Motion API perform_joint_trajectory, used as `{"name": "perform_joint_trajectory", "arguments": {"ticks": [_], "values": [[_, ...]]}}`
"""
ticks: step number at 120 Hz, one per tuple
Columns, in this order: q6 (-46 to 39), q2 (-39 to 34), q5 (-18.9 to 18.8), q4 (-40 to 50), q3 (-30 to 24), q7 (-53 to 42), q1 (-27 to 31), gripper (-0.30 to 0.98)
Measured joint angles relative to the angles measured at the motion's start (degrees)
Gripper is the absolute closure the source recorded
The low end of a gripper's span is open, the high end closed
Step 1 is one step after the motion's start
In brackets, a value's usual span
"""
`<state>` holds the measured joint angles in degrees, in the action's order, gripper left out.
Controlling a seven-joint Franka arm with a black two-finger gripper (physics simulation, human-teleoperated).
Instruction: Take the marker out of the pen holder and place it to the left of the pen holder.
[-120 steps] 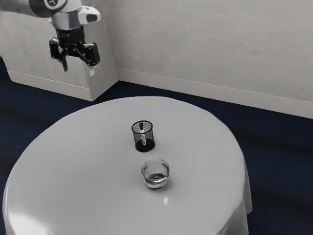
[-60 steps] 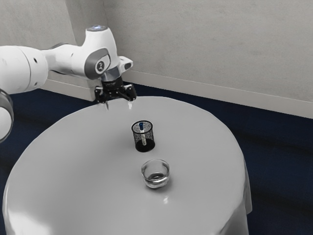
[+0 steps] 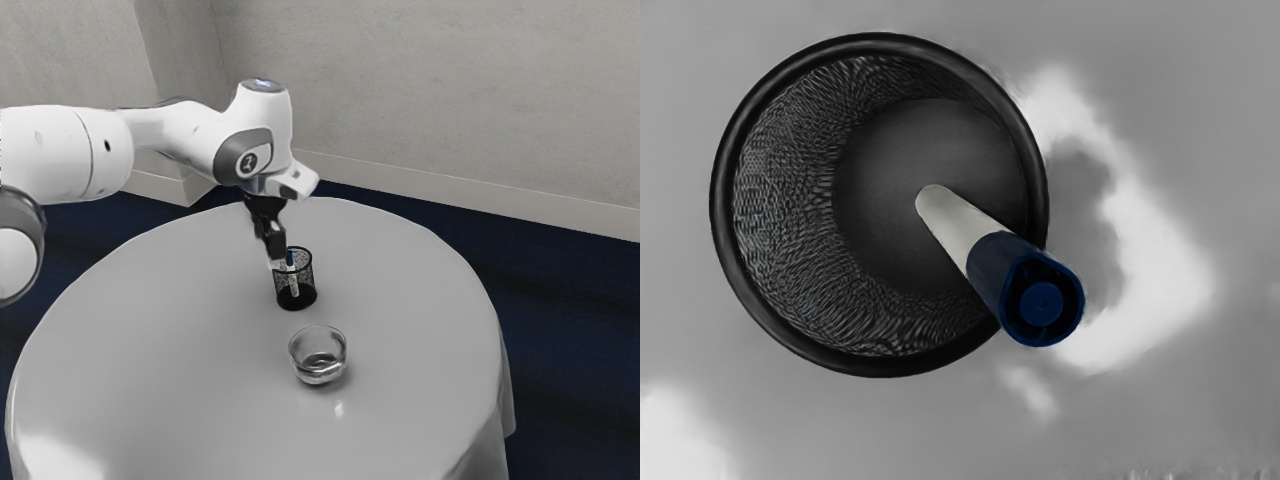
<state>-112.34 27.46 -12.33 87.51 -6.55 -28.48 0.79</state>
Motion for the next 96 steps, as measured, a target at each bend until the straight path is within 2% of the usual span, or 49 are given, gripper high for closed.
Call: {"name": "perform_joint_trajectory", "arguments": {"ticks": [15, 34, 69, 96], "values": [[-0.5, 0.5, -3.8, -0.5, -2.6, -12.7, -0.2, 0.03], [-4.1, 2.9, -5.7, -0.8, -3.1, -24.9, -0.2, 0.05], [-8.4, 5.0, -9.4, -1.2, -3.0, -39.2, 0.1, 0.31], [-9.5, 4.9, -9.8, -1.4, -2.8, -45.4, 0.4, 0.52]]}}
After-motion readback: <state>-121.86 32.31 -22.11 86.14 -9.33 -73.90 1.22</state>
